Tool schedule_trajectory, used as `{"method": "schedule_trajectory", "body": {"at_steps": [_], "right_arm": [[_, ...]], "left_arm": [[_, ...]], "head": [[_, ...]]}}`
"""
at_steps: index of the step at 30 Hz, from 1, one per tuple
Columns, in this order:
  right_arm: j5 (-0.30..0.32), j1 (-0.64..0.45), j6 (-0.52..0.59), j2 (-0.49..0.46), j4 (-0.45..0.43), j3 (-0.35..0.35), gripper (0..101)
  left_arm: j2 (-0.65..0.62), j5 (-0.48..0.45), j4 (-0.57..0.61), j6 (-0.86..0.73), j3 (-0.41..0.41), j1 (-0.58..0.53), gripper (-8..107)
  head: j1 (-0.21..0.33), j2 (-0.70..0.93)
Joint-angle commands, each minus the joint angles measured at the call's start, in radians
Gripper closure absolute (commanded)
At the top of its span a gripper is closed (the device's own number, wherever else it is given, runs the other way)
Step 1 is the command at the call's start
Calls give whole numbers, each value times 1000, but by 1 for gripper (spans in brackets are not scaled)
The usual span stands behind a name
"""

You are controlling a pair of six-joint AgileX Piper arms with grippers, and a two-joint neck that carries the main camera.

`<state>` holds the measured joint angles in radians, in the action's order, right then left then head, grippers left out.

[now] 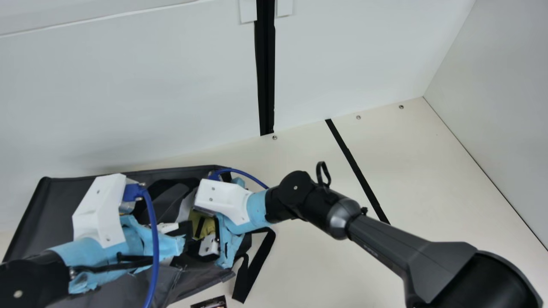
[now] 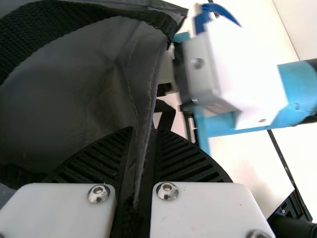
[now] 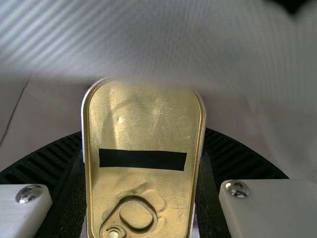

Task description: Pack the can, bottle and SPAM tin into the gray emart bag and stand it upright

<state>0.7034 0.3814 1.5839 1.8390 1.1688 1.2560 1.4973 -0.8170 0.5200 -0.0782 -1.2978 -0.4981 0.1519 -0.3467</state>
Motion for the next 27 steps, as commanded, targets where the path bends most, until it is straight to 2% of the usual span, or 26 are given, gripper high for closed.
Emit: {"method": "schedule_trajectory", "body": {"at_steps": [1, 4, 15, 27], "right_arm": [[-5, 6, -8, 15, 0, 16, 101], [-10, 15, -21, 34, 2, 35, 101], [-23, 31, -52, 60, 1, 67, 65], [-21, 38, -60, 47, -6, 56, 25]], "left_arm": [[0, 0, 0, 0, 0, 0, 107], [0, 0, 0, 0, 0, 0, 107], [0, 0, 0, 0, 0, 0, 107], [0, 0, 0, 0, 0, 0, 107]], "head": [[23, -2], [23, -2], [23, -2], [23, -2]]}}
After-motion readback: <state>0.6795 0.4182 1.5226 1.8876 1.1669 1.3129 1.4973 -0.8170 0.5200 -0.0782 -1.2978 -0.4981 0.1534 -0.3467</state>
